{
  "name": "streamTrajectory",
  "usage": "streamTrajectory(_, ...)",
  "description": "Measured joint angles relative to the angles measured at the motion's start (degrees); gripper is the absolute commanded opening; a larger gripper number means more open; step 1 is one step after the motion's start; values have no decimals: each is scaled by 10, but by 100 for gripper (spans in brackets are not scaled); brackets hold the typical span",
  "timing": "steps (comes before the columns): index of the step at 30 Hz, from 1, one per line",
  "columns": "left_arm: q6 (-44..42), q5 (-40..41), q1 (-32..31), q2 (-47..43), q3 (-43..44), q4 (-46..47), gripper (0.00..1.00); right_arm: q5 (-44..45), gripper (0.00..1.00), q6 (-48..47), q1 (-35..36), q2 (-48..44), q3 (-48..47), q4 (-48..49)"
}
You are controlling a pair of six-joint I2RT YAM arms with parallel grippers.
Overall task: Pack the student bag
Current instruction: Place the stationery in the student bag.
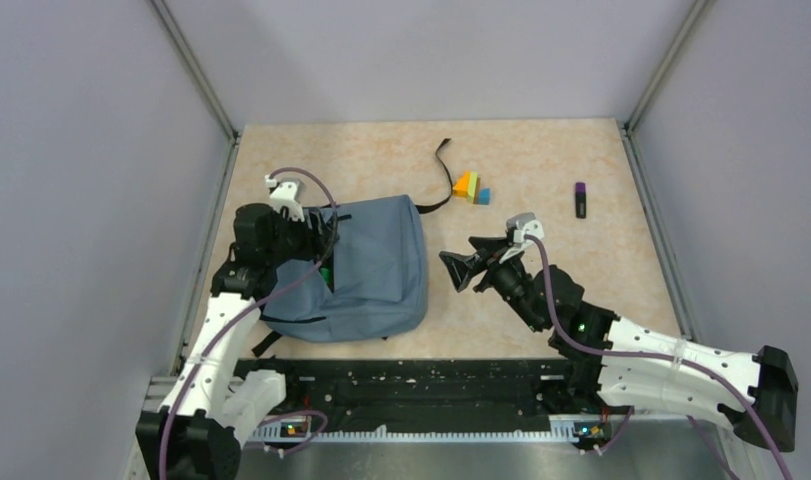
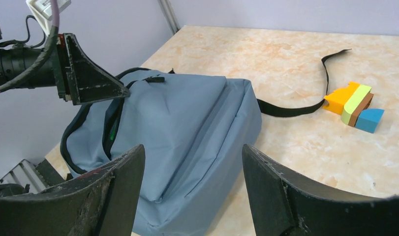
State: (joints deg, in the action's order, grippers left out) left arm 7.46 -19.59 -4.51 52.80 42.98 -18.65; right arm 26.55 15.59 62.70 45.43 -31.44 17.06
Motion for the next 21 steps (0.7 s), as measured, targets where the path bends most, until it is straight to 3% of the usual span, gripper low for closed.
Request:
streamTrajectory(5,-8,37,0,-31,10,-20,69,0,72,0,0,2,-2,-7)
streamTrajectory(10,1,85,0,-49,24,-44,72,28,88,0,-3,20,-10,-37)
streamTrajectory(13,23,122,0,-43,34,-81,76,47,89,1,-26,42,-28,-69)
streamTrajectory(21,49,148,0,-71,43,-115,78,-1,90,16,-256,140,-78,-143)
